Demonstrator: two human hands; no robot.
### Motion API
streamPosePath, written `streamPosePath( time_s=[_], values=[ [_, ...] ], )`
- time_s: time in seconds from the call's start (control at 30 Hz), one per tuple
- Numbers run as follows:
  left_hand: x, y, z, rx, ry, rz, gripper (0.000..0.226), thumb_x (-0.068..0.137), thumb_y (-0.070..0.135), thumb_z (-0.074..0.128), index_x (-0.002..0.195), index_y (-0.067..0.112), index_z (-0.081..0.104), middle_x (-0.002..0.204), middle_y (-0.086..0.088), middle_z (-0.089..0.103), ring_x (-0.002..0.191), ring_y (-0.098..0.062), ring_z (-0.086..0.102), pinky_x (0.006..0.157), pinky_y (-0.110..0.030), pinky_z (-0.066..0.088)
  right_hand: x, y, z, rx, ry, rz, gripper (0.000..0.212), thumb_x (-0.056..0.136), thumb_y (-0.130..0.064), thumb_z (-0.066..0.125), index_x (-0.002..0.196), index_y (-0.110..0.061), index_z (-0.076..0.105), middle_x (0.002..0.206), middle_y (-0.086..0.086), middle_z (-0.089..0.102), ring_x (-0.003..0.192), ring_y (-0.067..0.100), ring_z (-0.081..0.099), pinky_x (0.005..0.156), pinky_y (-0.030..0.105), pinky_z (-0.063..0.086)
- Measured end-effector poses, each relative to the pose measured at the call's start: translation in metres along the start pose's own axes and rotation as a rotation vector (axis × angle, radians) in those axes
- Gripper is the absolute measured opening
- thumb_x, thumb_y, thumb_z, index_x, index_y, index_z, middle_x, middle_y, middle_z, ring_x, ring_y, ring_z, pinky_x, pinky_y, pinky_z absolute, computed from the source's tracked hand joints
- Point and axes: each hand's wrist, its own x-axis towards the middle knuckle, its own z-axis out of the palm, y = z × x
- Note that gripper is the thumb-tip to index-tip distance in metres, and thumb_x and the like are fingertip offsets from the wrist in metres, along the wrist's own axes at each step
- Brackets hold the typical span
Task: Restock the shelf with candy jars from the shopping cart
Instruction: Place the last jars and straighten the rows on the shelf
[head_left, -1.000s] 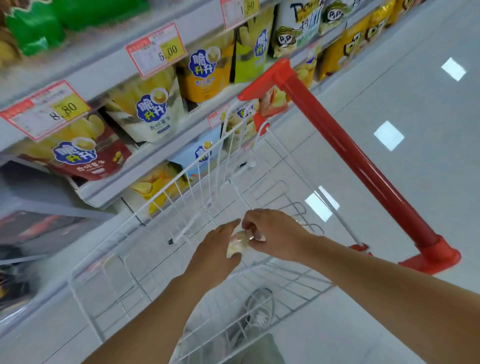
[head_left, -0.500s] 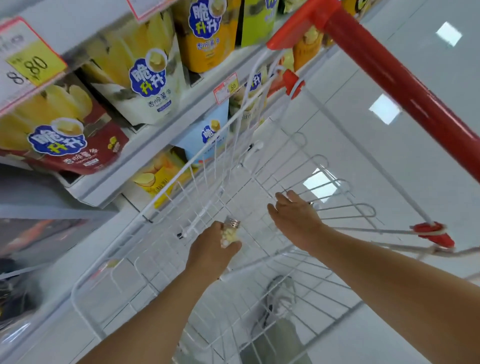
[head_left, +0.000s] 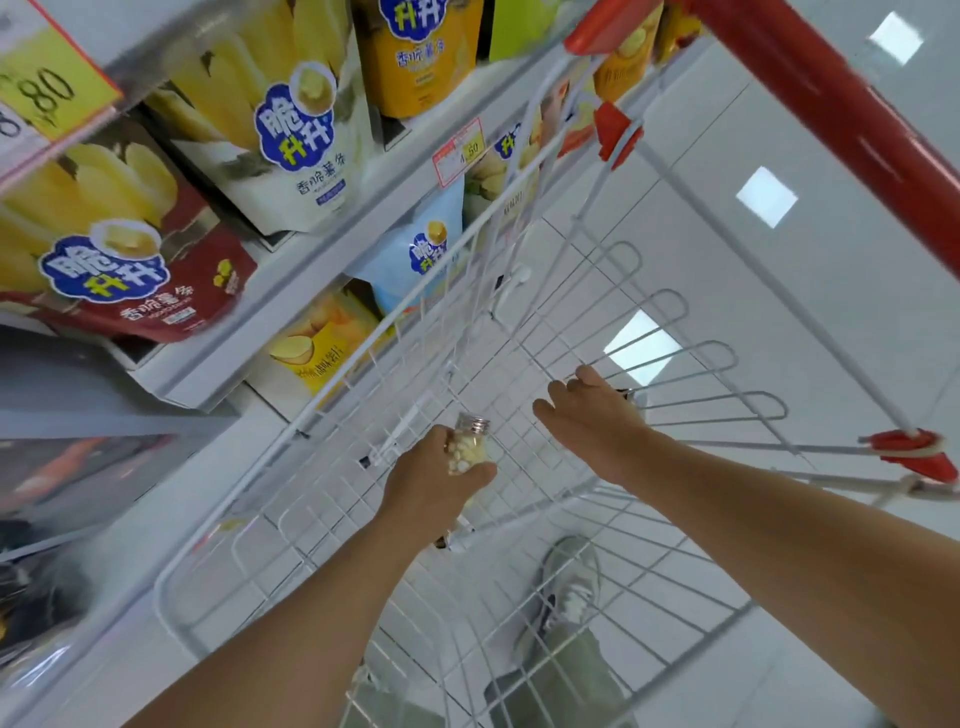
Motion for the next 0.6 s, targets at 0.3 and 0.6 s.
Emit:
streamPosePath(
  time_s=[0.3,0.6],
  values=[
    [-0.034,0.038,-0.043,-0.148,0.138,-0.034,0.028,0.086,0.031,0.066,0.103,0.013,0.053,0.088,-0.002,0.059,0.083,-0.021,0.058,0.073,-0.033,0.044,-0.020,0.027,-0.090,1.294,0.245,0.189,0.018,0.079,-0.029,0.077,0.090,-0.018,0.066,0.078,-0.005,0.056,0.069,0.006,0.051,0.065,0.016,0.040],
    [-0.117,0.095,-0.082,-0.779,0.242,-0.027,0.012,0.084,0.008,0.066,0.094,0.011,0.059,0.076,-0.003,0.064,0.060,-0.010,0.062,0.057,-0.022,0.047,-0.061,0.060,-0.199,1.490,0.360,0.029,0.019,0.083,-0.030,0.073,0.068,-0.022,0.066,0.066,0.005,0.061,0.060,0.011,0.054,0.063,0.029,0.043]
  ],
)
